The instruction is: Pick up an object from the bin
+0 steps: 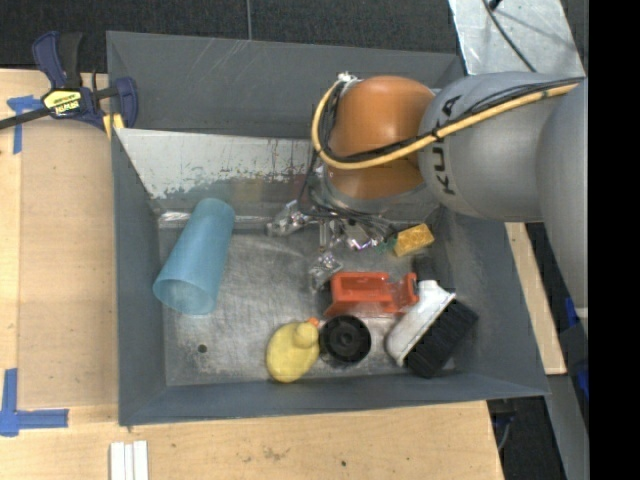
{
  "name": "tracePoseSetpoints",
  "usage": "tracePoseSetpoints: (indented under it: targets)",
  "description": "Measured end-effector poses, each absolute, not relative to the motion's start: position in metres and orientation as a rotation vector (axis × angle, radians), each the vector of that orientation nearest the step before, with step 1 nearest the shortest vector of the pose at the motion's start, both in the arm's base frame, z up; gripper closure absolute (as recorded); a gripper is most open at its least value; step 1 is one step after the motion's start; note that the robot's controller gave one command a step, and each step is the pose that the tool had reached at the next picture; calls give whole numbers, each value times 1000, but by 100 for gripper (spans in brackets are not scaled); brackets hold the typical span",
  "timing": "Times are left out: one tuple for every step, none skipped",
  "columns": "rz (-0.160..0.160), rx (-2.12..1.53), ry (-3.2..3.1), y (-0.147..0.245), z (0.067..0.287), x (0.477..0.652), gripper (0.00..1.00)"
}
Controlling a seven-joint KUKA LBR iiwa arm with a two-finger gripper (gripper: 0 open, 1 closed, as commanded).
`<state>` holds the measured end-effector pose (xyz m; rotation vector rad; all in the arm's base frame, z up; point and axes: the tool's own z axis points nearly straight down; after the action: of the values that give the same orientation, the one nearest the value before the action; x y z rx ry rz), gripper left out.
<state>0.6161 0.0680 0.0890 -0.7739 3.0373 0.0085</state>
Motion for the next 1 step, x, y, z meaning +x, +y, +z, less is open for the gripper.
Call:
tracePoseSetpoints:
  targets:
    - [0,-878,3011,49,83,593,0]
